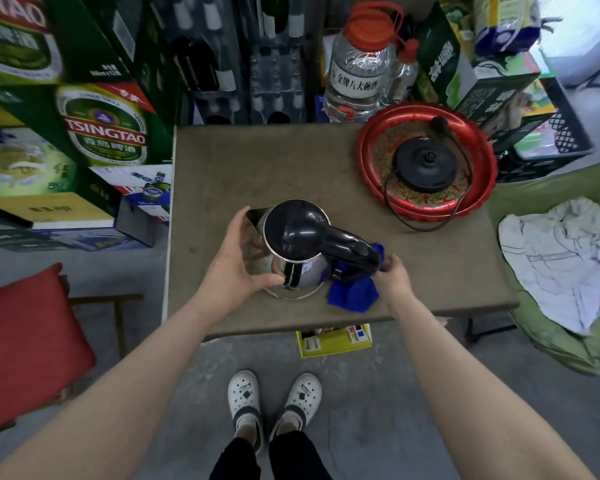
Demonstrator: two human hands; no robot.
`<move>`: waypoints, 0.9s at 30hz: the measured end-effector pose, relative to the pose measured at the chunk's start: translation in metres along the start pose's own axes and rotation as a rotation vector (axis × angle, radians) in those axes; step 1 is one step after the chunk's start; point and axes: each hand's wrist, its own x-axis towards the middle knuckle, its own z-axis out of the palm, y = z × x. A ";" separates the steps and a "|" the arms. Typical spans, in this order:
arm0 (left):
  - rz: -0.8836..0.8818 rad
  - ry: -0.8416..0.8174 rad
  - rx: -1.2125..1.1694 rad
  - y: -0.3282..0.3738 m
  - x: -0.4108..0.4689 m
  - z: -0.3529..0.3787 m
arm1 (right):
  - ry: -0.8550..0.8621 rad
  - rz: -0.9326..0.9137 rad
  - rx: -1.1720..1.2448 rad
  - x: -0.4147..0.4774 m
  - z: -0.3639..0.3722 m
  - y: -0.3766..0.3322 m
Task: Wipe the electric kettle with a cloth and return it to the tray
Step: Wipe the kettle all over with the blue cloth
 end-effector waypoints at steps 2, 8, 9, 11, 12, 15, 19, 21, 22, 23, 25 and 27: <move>0.011 -0.002 -0.007 0.000 0.002 -0.001 | 0.036 0.025 -0.079 0.005 0.010 -0.003; 0.012 0.000 -0.028 0.007 -0.002 -0.001 | 0.093 0.047 0.177 -0.016 -0.011 0.021; 0.007 -0.005 -0.021 0.010 -0.003 -0.001 | 0.099 -0.002 0.210 -0.027 -0.019 0.026; -0.026 -0.019 -0.009 0.011 -0.007 -0.003 | 0.113 -0.106 0.251 -0.055 -0.033 0.036; -0.052 -0.023 -0.013 0.012 -0.010 -0.004 | 0.132 -0.152 0.277 -0.070 -0.039 0.039; -0.168 0.090 0.105 0.015 -0.027 -0.005 | 0.178 -0.241 0.393 -0.115 -0.054 0.037; -0.280 0.030 0.190 0.034 -0.067 0.013 | 0.026 -0.308 0.400 -0.170 -0.044 0.022; -0.401 -0.276 -0.064 0.044 -0.088 0.028 | -0.108 -0.322 0.380 -0.187 -0.022 0.012; -0.453 -0.371 -0.200 0.045 -0.096 0.033 | -0.197 -0.321 0.380 -0.193 -0.010 0.007; -0.459 -0.399 -0.301 0.044 -0.100 0.035 | -0.294 -0.312 0.380 -0.199 0.002 0.003; -0.431 -0.312 -0.364 0.037 -0.103 0.031 | -0.418 -0.290 0.317 -0.205 0.018 -0.003; -0.420 -0.224 -0.361 0.028 -0.106 0.020 | -0.299 -0.311 0.163 -0.205 0.019 -0.008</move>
